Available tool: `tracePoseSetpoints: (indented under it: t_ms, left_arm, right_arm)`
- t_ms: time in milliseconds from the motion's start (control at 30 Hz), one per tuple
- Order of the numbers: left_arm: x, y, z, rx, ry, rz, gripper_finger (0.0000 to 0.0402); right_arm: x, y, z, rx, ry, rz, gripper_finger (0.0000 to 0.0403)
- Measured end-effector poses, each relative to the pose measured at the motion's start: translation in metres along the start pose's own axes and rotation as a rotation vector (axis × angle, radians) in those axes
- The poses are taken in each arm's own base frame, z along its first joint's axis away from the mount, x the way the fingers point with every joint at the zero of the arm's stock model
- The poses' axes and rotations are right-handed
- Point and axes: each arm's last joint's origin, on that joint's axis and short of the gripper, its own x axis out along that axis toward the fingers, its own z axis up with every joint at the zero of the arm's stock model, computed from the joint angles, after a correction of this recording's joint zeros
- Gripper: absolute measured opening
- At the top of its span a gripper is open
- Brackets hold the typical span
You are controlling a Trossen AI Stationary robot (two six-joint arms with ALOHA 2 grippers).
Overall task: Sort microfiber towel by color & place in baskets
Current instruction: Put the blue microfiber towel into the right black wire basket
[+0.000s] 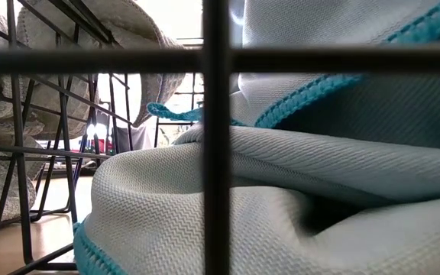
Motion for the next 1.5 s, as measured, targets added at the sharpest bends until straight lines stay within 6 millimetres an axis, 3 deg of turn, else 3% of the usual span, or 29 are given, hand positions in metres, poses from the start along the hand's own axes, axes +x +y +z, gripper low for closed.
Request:
tracePoseSetpoints:
  t_ms: [600, 767, 1000, 1200, 1333, 1500]
  left_arm:
    - [-0.013, 0.004, -0.006, -0.075, -0.033, 0.001, 0.0000]
    - [-0.015, 0.005, -0.008, -0.081, -0.039, 0.000, 0.0000]
    - [-0.020, 0.007, -0.010, -0.089, -0.050, 0.000, 0.0000]
    - [-0.020, 0.007, -0.011, -0.089, -0.052, 0.001, 0.0000]
    - [-0.020, 0.008, -0.010, -0.090, -0.051, 0.039, 0.0000]
    - [-0.020, 0.008, -0.010, -0.090, -0.051, 0.051, 0.0000]
  right_arm:
    - [0.039, -0.091, 0.010, -0.152, 0.186, -0.228, 0.0096]
    - [0.032, -0.124, 0.015, -0.131, 0.182, -0.293, 0.0096]
    - [-0.001, -0.167, 0.016, -0.045, 0.129, -0.355, 0.0096]
    - [-0.023, -0.191, 0.008, 0.023, 0.077, -0.419, 0.0096]
    - [-0.020, -0.201, -0.004, 0.051, 0.071, -0.459, 0.0096]
    - [-0.002, -0.214, -0.032, 0.102, 0.128, -0.521, 0.0096]
